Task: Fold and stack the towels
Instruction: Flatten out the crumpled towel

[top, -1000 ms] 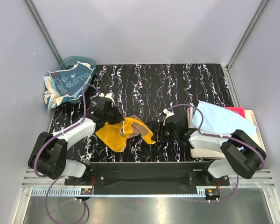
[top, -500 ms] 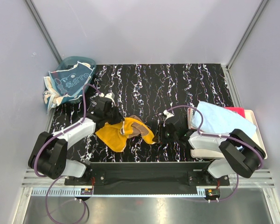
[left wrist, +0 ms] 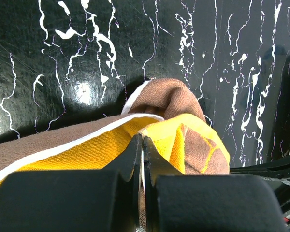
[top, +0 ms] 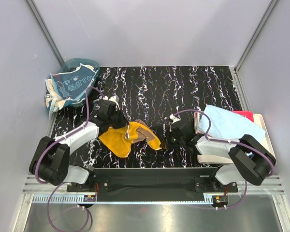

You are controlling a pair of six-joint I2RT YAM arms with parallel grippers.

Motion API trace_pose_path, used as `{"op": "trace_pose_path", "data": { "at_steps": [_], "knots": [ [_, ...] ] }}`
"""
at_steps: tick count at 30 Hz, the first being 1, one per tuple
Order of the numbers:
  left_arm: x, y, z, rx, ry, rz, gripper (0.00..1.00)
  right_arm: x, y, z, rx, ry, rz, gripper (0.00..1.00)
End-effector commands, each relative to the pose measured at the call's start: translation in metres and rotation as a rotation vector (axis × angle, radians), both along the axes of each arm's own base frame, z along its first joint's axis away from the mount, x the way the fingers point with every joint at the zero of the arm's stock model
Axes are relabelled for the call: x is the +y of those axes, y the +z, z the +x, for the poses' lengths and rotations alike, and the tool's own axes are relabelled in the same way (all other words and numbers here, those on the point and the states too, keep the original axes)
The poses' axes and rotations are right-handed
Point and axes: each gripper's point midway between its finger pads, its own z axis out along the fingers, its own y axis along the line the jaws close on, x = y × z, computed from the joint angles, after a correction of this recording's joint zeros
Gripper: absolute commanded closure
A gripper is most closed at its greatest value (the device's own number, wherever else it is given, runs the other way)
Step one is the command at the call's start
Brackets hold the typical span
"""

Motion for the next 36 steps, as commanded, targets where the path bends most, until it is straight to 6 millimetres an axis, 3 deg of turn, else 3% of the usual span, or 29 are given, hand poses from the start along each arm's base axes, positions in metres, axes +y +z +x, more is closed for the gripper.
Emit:
{"op": "trace_pose_path", "data": {
  "at_steps": [1,2,5,6,8,9,11,12,14,15,17,18,19,20,21,23,24,25,27,29,30,36],
  "knots": [
    [-0.008,0.036,0.017,-0.103,-0.021,-0.039,1.0,-0.005,0.03,0.012,-0.064,-0.044,-0.034,0.96],
    [-0.008,0.045,0.017,-0.118,-0.025,-0.045,1.0,-0.013,0.034,0.016,-0.084,-0.064,-0.075,1.0],
    [-0.008,0.069,0.016,-0.165,-0.035,-0.059,1.0,-0.025,0.074,0.032,-0.177,-0.11,-0.123,1.0],
    [-0.008,0.076,0.015,-0.181,-0.039,-0.063,1.0,-0.021,0.103,0.04,-0.233,-0.121,-0.094,1.0],
    [-0.007,0.097,0.012,-0.225,-0.05,-0.071,1.0,-0.031,0.122,0.045,-0.277,-0.134,-0.14,1.0],
    [-0.008,0.112,0.013,-0.259,-0.056,-0.08,1.0,-0.029,0.146,0.053,-0.32,-0.149,-0.127,1.0],
    [-0.008,0.137,0.007,-0.316,-0.075,-0.088,1.0,-0.039,0.167,0.06,-0.378,-0.167,-0.169,1.0],
    [-0.009,0.158,0.008,-0.361,-0.083,-0.1,1.0,-0.037,0.191,0.067,-0.422,-0.179,-0.157,1.0],
    [-0.009,0.186,0.001,-0.423,-0.1,-0.095,1.0,-0.043,0.211,0.074,-0.477,-0.181,-0.196,1.0],
    [-0.009,0.209,0.0,-0.469,-0.103,-0.1,1.0,-0.04,0.235,0.079,-0.524,-0.183,-0.173,1.0],
    [-0.006,0.236,-0.006,-0.536,-0.11,-0.088,1.0,-0.042,0.258,0.086,-0.588,-0.173,-0.195,1.0],
    [-0.006,0.248,-0.009,-0.561,-0.116,-0.088,1.0,-0.04,0.287,0.089,-0.638,-0.178,-0.171,1.0],
    [-0.006,0.274,-0.012,-0.622,-0.128,-0.094,1.0,-0.04,0.297,0.092,-0.674,-0.156,-0.188,1.0],
    [-0.002,0.287,-0.017,-0.653,-0.125,-0.092,1.0,-0.039,0.309,0.093,-0.699,-0.149,-0.181,1.0],
    [-0.002,0.3,-0.02,-0.682,-0.132,-0.096,1.0,-0.039,0.337,0.096,-0.746,-0.16,-0.157,1.0],
    [0.002,0.332,-0.029,-0.764,-0.142,-0.096,1.0,-0.039,0.359,0.096,-0.797,-0.137,-0.163,1.0],
    [0.004,0.341,-0.033,-0.787,-0.146,-0.096,1.0,-0.04,0.383,0.096,-0.838,-0.146,-0.137,1.0],
    [0.007,0.36,-0.039,-0.834,-0.153,-0.096,1.0,-0.041,0.392,0.094,-0.859,-0.128,-0.145,1.0],
    [0.01,0.375,-0.046,-0.878,-0.157,-0.098,1.0,-0.045,0.42,0.091,-0.91,-0.137,-0.125,1.0],
    [0.016,0.401,-0.058,-0.948,-0.159,-0.107,1.0,-0.048,0.432,0.09,-0.939,-0.127,-0.14,1.0],
    [0.018,0.41,-0.062,-0.969,-0.159,-0.11,1.0,-0.052,0.445,0.088,-0.964,-0.136,-0.13,1.0],
    [0.021,0.449,-0.085,-1.068,-0.202,-0.151,1.0,-0.066,0.479,0.072,-1.03,-0.131,-0.108,1.0]
  ]
}}
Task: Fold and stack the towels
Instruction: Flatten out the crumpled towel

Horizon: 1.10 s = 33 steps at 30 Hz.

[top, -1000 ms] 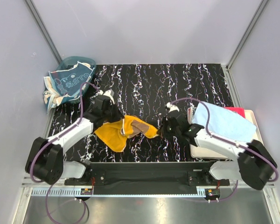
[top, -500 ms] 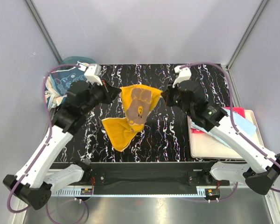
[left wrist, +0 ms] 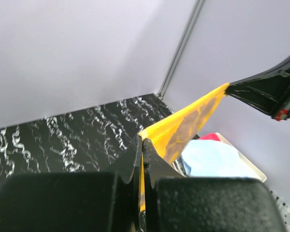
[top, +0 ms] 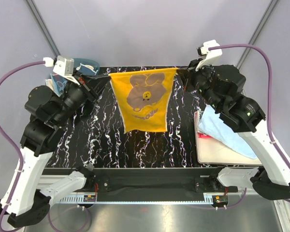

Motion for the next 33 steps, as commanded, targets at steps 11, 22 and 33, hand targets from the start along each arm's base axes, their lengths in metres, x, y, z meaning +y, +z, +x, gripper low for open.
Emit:
{"op": "trace_pose_path", "data": {
  "at_steps": [11,22,33],
  "knots": [
    [0.005,0.06,-0.042,-0.162,-0.088,-0.056,1.0,-0.029,0.057,-0.042,-0.114,0.051,0.031,1.0],
    [0.009,0.038,-0.003,-0.046,0.037,-0.069,1.0,-0.017,0.052,-0.008,-0.115,-0.021,-0.049,1.0],
    [-0.014,-0.059,0.174,0.152,0.148,-0.036,1.0,-0.021,-0.074,0.195,0.139,-0.074,-0.087,1.0]
  ]
}}
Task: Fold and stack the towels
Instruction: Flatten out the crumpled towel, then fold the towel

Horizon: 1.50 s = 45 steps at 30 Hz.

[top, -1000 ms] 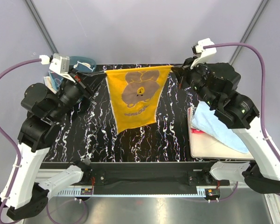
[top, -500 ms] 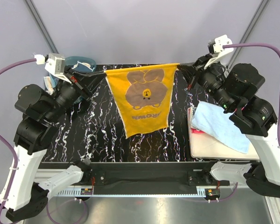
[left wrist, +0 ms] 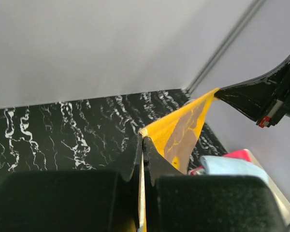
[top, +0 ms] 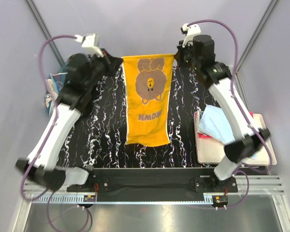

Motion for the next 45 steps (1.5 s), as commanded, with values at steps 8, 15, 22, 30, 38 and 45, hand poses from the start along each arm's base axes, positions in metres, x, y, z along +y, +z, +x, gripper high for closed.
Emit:
{"op": "trace_pose_path", "data": {
  "at_steps": [8,15,22,30,38,45],
  "knots": [
    [0.02,-0.136,0.216,0.162,0.123,0.016,1.0,-0.011,-0.101,0.17,0.137,-0.019,0.062,1.0],
    [0.024,-0.176,0.258,0.19,0.105,0.013,1.0,-0.018,-0.146,0.194,0.192,-0.04,0.074,1.0],
    [0.018,-0.208,0.252,0.229,0.069,-0.007,1.0,-0.034,-0.176,0.183,0.252,-0.075,0.08,1.0],
    [0.019,-0.243,0.217,0.292,0.07,-0.057,1.0,-0.036,-0.186,0.156,0.299,-0.081,0.108,1.0],
    [0.015,-0.261,0.179,0.339,0.079,-0.052,1.0,-0.043,-0.212,0.116,0.4,-0.11,0.142,1.0],
    [0.013,-0.278,0.145,0.372,0.084,-0.033,1.0,-0.048,-0.232,0.08,0.461,-0.131,0.156,1.0]
  ]
}}
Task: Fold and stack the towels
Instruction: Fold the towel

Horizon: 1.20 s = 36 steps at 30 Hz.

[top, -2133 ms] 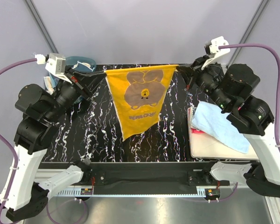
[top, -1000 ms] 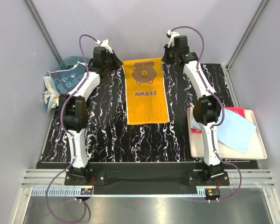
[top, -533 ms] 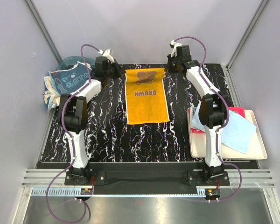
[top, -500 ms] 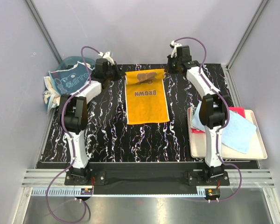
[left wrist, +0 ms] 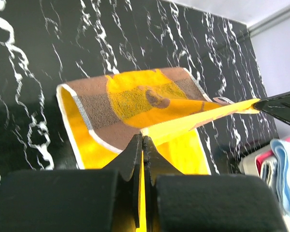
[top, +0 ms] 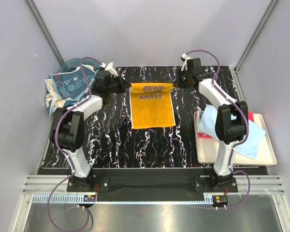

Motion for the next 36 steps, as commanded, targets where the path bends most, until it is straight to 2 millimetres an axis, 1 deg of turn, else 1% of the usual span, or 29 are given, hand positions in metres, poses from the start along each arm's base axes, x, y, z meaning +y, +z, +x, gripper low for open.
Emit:
{"op": "trace_pose_path", "data": {
  "at_steps": [1,2,4,5,6,7,8,9,10,11,12,15,16,17,18,19,21,22,24,25,26,27,28,29,30,32,33,35,36],
  "knots": [
    [0.021,0.012,-0.003,-0.073,0.092,0.033,1.0,-0.025,0.027,-0.002,-0.075,-0.085,-0.008,1.0],
    [0.019,0.01,-0.008,-0.071,0.088,0.032,1.0,-0.026,0.032,-0.007,-0.079,-0.087,-0.003,1.0],
    [0.018,0.012,-0.015,-0.078,0.088,0.031,1.0,-0.027,0.026,-0.015,-0.063,-0.092,-0.01,1.0],
    [0.017,0.004,-0.021,-0.059,0.087,0.035,1.0,-0.027,0.029,-0.019,-0.067,-0.091,-0.009,1.0],
    [0.016,0.004,-0.024,-0.064,0.083,0.032,1.0,-0.027,0.029,-0.021,-0.068,-0.09,-0.007,1.0],
    [0.017,0.007,-0.027,-0.072,0.087,0.031,1.0,-0.028,0.022,-0.027,-0.053,-0.09,-0.011,1.0],
    [0.016,0.001,-0.032,-0.06,0.087,0.035,1.0,-0.027,0.028,-0.03,-0.066,-0.09,-0.004,1.0],
    [0.015,0.002,-0.035,-0.063,0.084,0.034,1.0,-0.028,0.027,-0.033,-0.064,-0.091,-0.003,1.0],
    [0.017,0.002,-0.037,-0.064,0.088,0.033,1.0,-0.025,0.022,-0.039,-0.053,-0.085,-0.003,1.0],
    [0.016,0.007,-0.04,-0.075,0.09,0.03,1.0,-0.026,0.026,-0.042,-0.061,-0.088,-0.001,1.0],
    [0.017,0.004,-0.043,-0.069,0.089,0.034,1.0,-0.026,0.025,-0.045,-0.059,-0.087,-0.002,1.0],
    [0.017,0.008,-0.051,-0.077,0.087,0.033,1.0,-0.023,0.023,-0.056,-0.057,-0.084,0.0,1.0],
    [0.018,0.007,-0.053,-0.076,0.091,0.036,1.0,-0.022,0.018,-0.061,-0.046,-0.081,-0.002,1.0],
    [0.018,0.008,-0.055,-0.079,0.091,0.035,1.0,-0.019,0.022,-0.064,-0.055,-0.073,0.004,1.0],
    [0.018,0.012,-0.057,-0.087,0.091,0.033,1.0,-0.018,0.022,-0.066,-0.055,-0.074,0.0,1.0],
    [0.018,0.006,-0.061,-0.075,0.086,0.036,1.0,-0.018,0.02,-0.07,-0.054,-0.073,-0.007,1.0],
    [0.017,0.006,-0.065,-0.077,0.081,0.037,1.0,-0.017,0.016,-0.074,-0.047,-0.071,-0.016,1.0],
    [0.016,-0.001,-0.069,-0.067,0.076,0.04,1.0,-0.017,0.013,-0.076,-0.04,-0.073,-0.019,1.0],
    [0.014,-0.005,-0.073,-0.062,0.072,0.037,1.0,-0.018,0.011,-0.079,-0.039,-0.078,-0.022,1.0],
    [0.012,-0.007,-0.076,-0.06,0.063,0.036,1.0,-0.02,0.006,-0.082,-0.031,-0.081,-0.026,1.0],
    [0.011,-0.014,-0.08,-0.051,0.057,0.036,1.0,-0.019,0.005,-0.082,-0.029,-0.081,-0.026,0.99],
    [0.01,-0.016,-0.083,-0.047,0.053,0.036,1.0,-0.02,0.002,-0.084,-0.023,-0.081,-0.028,1.0],
    [0.009,-0.017,-0.085,-0.047,0.05,0.035,1.0,-0.02,-0.004,-0.087,-0.01,-0.079,-0.031,0.99],
    [0.005,-0.022,-0.089,-0.04,0.038,0.035,1.0,-0.02,-0.004,-0.089,-0.008,-0.083,-0.025,0.96],
    [0.004,-0.026,-0.092,-0.034,0.034,0.036,1.0,-0.019,-0.011,-0.094,0.011,-0.079,-0.021,0.94],
    [-0.004,-0.03,-0.098,-0.032,0.011,0.027,1.0,-0.019,-0.012,-0.098,0.017,-0.085,-0.005,0.89],
    [-0.005,-0.039,-0.103,-0.016,0.005,0.034,1.0,-0.019,-0.017,-0.103,0.029,-0.083,0.001,0.88],
    [-0.01,-0.045,-0.108,-0.007,-0.003,0.04,1.0,-0.016,-0.018,-0.109,0.041,-0.078,0.023,0.88],
    [-0.011,-0.05,-0.111,0.003,-0.005,0.044,1.0,-0.013,-0.023,-0.114,0.057,-0.072,0.033,0.88]
  ]
}}
